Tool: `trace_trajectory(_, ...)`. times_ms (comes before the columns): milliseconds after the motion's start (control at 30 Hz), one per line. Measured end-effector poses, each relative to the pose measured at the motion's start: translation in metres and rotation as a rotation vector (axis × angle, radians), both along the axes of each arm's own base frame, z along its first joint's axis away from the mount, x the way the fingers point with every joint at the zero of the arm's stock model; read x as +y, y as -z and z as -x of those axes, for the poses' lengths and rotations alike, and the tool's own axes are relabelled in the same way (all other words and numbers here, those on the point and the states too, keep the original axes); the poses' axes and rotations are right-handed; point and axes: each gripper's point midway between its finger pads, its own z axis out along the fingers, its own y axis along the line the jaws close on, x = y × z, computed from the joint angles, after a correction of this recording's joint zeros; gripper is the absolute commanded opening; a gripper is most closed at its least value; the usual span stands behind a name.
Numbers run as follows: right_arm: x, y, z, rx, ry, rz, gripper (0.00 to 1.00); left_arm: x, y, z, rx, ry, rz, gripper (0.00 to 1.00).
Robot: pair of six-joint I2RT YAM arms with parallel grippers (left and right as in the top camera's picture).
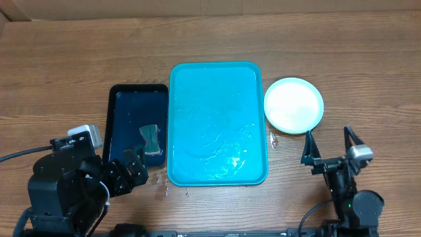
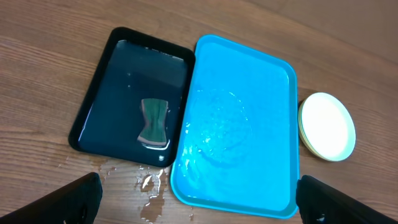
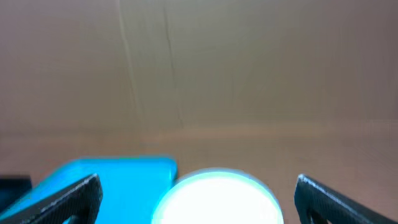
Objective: Clean dirty plates on tray and stack at the side
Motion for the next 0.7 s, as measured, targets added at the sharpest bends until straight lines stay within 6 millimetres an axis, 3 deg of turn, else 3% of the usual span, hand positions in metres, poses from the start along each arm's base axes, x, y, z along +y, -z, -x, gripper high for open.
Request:
trace_trajectory(100,-0.0017,0.0191,-0.0006,0.080,0.010,-0.012,1.00,0.0000,0.0000,0.0000,0.000,0.000,0.000,1.00)
trace_trajectory(700,0.0007,0.0174,-0.0002,0.056,-0.002,0.104,1.00,0.0000,0.0000,0.0000,0.000,0.000,0.000,1.00)
